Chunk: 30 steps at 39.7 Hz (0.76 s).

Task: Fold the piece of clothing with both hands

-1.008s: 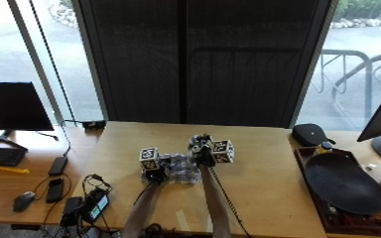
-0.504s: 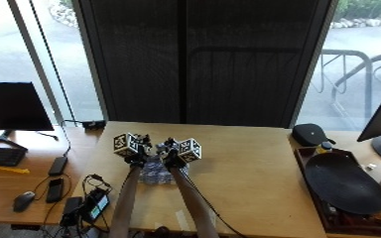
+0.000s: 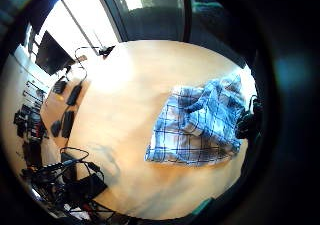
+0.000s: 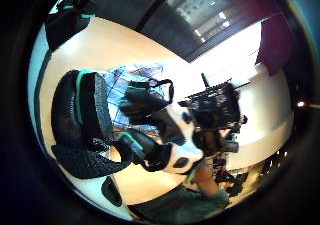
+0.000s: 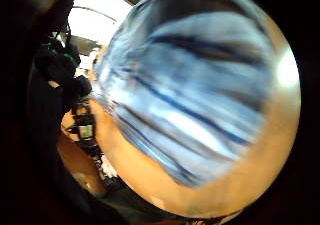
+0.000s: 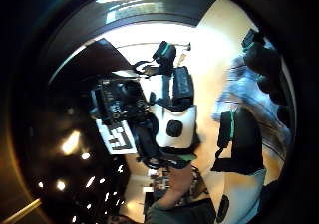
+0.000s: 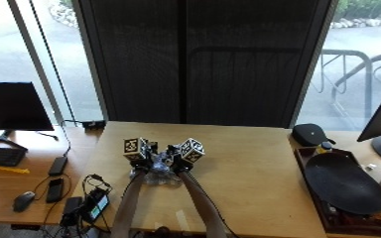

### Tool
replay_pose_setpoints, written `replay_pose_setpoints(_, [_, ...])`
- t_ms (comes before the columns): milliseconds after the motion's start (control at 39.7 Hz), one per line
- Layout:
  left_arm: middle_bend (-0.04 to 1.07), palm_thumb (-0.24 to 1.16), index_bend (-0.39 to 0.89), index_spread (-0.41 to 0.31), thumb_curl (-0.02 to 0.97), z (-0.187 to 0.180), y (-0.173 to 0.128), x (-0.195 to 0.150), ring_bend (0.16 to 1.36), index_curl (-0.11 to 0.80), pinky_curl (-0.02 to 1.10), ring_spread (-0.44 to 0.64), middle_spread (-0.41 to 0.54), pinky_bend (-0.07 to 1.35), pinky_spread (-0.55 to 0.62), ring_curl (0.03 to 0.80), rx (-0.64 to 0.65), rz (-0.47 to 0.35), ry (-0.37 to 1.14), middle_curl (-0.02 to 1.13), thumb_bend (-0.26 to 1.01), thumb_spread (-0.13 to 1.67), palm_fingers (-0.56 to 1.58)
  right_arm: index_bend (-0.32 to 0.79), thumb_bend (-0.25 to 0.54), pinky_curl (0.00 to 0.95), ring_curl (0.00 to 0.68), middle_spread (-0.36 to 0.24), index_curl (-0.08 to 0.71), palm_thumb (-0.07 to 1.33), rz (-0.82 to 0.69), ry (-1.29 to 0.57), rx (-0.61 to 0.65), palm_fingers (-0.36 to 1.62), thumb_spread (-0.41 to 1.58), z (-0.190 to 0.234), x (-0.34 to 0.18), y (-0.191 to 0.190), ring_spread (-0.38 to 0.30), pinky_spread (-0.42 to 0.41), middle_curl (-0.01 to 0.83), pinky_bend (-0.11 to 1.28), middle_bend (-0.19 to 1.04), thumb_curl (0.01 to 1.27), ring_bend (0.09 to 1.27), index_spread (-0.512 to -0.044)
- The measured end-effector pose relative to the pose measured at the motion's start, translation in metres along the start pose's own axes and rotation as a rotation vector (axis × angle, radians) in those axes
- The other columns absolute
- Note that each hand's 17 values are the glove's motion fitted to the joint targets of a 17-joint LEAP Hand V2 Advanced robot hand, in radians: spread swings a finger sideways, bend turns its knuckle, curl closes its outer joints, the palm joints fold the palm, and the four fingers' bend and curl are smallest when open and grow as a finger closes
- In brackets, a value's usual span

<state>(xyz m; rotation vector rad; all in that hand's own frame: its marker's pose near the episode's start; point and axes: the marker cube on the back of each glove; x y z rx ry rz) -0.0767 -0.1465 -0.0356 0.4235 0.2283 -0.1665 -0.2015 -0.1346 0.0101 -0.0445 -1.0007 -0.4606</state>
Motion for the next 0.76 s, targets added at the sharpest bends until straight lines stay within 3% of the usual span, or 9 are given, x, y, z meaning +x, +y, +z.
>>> replay_pose_setpoints(126, [0.19,0.43,0.19,-0.183,0.306,0.01,0.007,0.005,0.37,0.458,0.26,0.12,-0.096,0.16,0.35,0.331,-0.071,0.021,-0.124,0.41,0.02,1.42,0.62,0.13,-0.014,0.358,0.418,-0.174,0.145,0.99,0.062,0.548,0.142,0.88,0.96,-0.042,0.015,-0.001,-0.15,-0.111,0.458,0.59,0.23,0.6,0.54,-0.285])
replay_pose_setpoints(176, [0.18,0.43,0.19,-0.183,0.306,0.01,0.002,0.005,0.37,0.458,0.26,0.12,-0.097,0.16,0.35,0.332,-0.04,0.041,-0.182,0.42,0.02,1.42,0.61,0.13,-0.014,0.354,0.413,-0.163,0.156,0.98,0.078,0.716,0.178,0.86,0.99,-0.061,0.015,-0.001,-0.136,-0.078,0.456,0.58,0.22,0.6,0.51,-0.287])
replay_pose_setpoints(227, [0.18,0.43,0.19,-0.184,0.307,0.01,-0.001,0.011,0.37,0.459,0.26,0.12,-0.097,0.16,0.36,0.333,-0.017,0.064,-0.209,0.41,0.02,1.42,0.6,0.15,-0.036,0.342,0.396,-0.146,0.17,0.92,0.128,0.873,0.172,0.76,1.04,-0.083,0.016,0.006,-0.118,-0.013,0.447,0.54,0.2,0.58,0.46,-0.297])
replay_pose_setpoints(277, [0.18,0.42,0.18,-0.183,0.307,0.01,-0.002,0.026,0.37,0.457,0.25,0.12,-0.098,0.16,0.36,0.334,-0.009,0.096,-0.183,0.41,0.01,1.42,0.6,0.16,-0.048,0.352,0.394,-0.14,0.192,0.86,0.215,0.979,0.089,0.59,1.09,-0.104,0.016,0.024,-0.084,0.06,0.433,0.54,0.15,0.55,0.4,-0.311])
replay_pose_setpoints(428, [0.17,0.41,0.17,-0.177,0.307,0.011,-0.006,0.05,0.37,0.451,0.25,0.13,-0.092,0.18,0.36,0.338,0.0,0.147,-0.265,0.41,-0.01,1.4,0.56,0.15,-0.043,0.358,0.36,-0.103,0.219,0.75,0.515,1.18,-0.123,0.34,1.18,-0.159,0.015,0.074,0.01,0.178,0.387,0.6,0.12,0.51,0.28,-0.338])
replay_pose_setpoints(579, [0.17,0.39,0.17,-0.174,0.305,0.019,-0.007,0.063,0.38,0.448,0.26,0.14,-0.081,0.18,0.37,0.339,0.017,0.18,-0.294,0.4,-0.01,1.4,0.54,0.16,-0.031,0.354,0.318,-0.043,0.237,0.69,0.586,1.18,-0.137,0.17,1.22,-0.188,0.022,0.091,0.089,0.243,0.338,0.64,0.11,0.47,0.21,-0.356])
replay_pose_setpoints(756, [0.17,0.39,0.17,-0.173,0.306,0.024,0.001,0.07,0.38,0.444,0.26,0.15,-0.073,0.19,0.37,0.34,-0.028,0.178,-0.296,0.4,-0.01,1.39,0.53,0.17,-0.018,0.35,0.306,-0.01,0.261,0.66,0.533,1.124,-0.011,0.15,1.26,-0.203,0.027,0.09,0.138,0.281,0.305,0.66,0.14,0.45,0.21,-0.365])
